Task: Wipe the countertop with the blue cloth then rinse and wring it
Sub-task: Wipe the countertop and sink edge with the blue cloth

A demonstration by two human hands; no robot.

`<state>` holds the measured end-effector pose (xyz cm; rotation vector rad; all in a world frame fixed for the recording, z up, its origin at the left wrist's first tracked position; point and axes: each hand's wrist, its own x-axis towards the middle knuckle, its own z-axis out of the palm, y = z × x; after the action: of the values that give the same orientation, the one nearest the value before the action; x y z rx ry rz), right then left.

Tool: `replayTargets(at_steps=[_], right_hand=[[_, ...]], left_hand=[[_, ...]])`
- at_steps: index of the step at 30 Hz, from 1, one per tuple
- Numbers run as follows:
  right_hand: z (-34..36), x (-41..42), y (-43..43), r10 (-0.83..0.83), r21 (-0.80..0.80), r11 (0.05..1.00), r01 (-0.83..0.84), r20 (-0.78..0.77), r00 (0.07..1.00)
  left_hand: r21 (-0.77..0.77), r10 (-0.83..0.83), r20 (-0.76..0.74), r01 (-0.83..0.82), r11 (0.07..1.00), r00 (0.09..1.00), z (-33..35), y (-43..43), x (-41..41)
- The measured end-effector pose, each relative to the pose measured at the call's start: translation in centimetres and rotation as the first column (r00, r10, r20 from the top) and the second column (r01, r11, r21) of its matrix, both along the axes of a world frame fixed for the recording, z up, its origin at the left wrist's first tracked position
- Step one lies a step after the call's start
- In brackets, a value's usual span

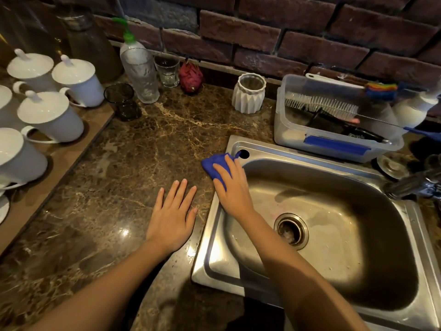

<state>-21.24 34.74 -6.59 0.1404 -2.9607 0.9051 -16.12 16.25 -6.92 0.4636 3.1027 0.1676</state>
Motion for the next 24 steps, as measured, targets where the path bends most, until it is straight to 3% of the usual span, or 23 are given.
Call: replayTargets(at_steps=[11, 17, 20, 24], right_hand=[[0.4, 9.5, -1.0, 0.159, 0.027, 0.987, -0.160, 0.035, 0.987], [1.9, 12.6, -0.5, 0.095, -0.078, 0.993, -0.084, 0.155, 0.983], [2.2, 14.9, 1.7, 0.129, -0.001, 0.991, -0.134, 0.276, 0.953], [3.3, 17.5, 3.2, 0.181, 0.095, 0.971, -0.221, 0.316, 0.931]], left_hand=[[0.054, 0.007, 0.059, -0.010, 0.998, 0.998, 0.6, 0.0, 0.1], [0.047, -0.005, 0.077, 0.002, 0.999, 0.997, 0.6, -0.1, 0.0], [0.044, -0.001, 0.091, -0.003, 0.999, 0.996, 0.7, 0.1, 0.1], [0.047, -0.002, 0.165, -0.006, 0.999, 0.986, 1.3, 0.1, -0.1]])
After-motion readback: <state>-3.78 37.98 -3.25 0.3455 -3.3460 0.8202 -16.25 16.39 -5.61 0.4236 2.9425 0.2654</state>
